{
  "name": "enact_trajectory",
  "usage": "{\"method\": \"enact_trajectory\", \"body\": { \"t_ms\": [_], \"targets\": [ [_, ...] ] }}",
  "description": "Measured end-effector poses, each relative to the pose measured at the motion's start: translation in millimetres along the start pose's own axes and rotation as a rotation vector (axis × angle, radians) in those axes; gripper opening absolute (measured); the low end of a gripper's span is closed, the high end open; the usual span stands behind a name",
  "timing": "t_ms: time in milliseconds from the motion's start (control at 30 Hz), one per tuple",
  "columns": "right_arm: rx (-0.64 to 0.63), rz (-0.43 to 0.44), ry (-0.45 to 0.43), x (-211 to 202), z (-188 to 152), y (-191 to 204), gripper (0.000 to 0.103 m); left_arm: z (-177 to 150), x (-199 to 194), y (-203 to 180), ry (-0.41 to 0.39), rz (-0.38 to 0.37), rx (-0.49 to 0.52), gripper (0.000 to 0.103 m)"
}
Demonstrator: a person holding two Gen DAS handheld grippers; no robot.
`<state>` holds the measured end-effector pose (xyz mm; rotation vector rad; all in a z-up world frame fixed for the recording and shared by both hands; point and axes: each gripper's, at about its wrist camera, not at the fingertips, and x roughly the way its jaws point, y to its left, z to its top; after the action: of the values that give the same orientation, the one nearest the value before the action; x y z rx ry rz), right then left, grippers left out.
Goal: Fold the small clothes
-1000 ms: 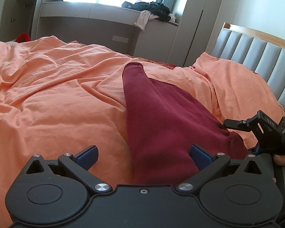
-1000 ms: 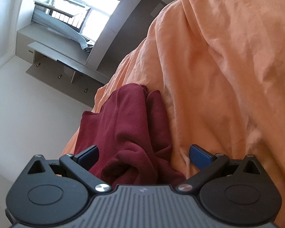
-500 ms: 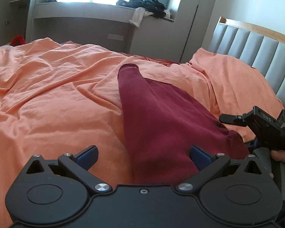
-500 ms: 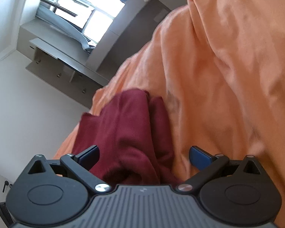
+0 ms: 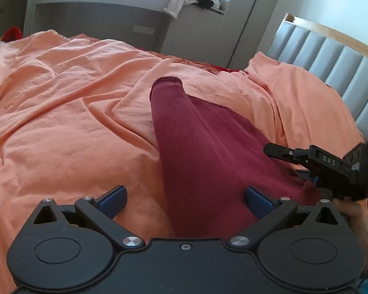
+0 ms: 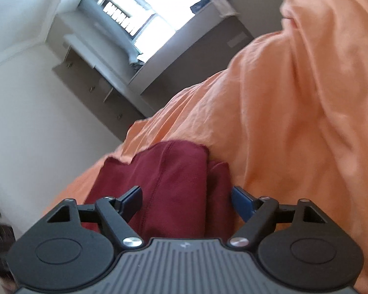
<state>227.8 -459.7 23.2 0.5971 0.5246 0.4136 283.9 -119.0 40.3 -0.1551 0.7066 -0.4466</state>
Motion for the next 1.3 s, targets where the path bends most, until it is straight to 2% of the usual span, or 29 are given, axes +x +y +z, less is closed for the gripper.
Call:
{"method": "enact_trajectory", "body": {
  "t_ms": [167,367,433,600,767,867,933,967,1033,1133,1300],
  "targets": [
    [-0.086,-0.008,0.002,5.3,0.3,9.8,0.087,-11.6,-1.9,1.1,-0.03,0.027,0.049,0.102],
    [-0.031,-0.002,0.038,8.6,-2.5,-2.5,0.09,-15.7,-3.4,6.4,-0.041,0.025,0.037,0.102],
    [-0.032,0.01,0.042,7.2,-4.7,-3.5,0.085,-16.7,-4.1,7.0,-0.049,0.02,0.036,0.102],
    [-0.066,0.023,0.039,3.7,-5.5,8.5,0.058,-18.7,-8.6,4.6,-0.075,-0.007,0.036,0.093],
    [-0.129,-0.004,0.014,-4.1,-5.4,20.9,0.047,-11.7,-9.3,-0.3,-0.05,-0.034,0.04,0.083],
    [-0.16,-0.018,-0.006,-9.3,-7.7,26.9,0.038,-6.9,-7.0,-2.1,-0.017,-0.061,0.027,0.069],
    [-0.187,-0.028,-0.024,-13.0,-9.5,31.0,0.034,-5.1,-5.6,-3.4,0.006,-0.085,0.011,0.051],
    [-0.204,-0.035,-0.034,-13.6,-10.8,35.1,0.032,-3.8,-5.9,-4.4,0.009,-0.092,0.006,0.049],
    [-0.264,-0.061,-0.061,-15.4,-14.5,46.1,0.029,-2.5,-7.8,-9.3,0.003,-0.08,0.024,0.037],
    [-0.406,-0.12,-0.107,-18.0,-23.5,69.6,0.027,-4.5,-12.7,-16.0,-0.025,-0.04,0.065,0.025],
    [-0.57,-0.169,-0.193,-28.1,-33.3,101.7,0.025,-1.4,-21.0,-17.7,-0.058,-0.032,0.076,0.02]
  ]
}}
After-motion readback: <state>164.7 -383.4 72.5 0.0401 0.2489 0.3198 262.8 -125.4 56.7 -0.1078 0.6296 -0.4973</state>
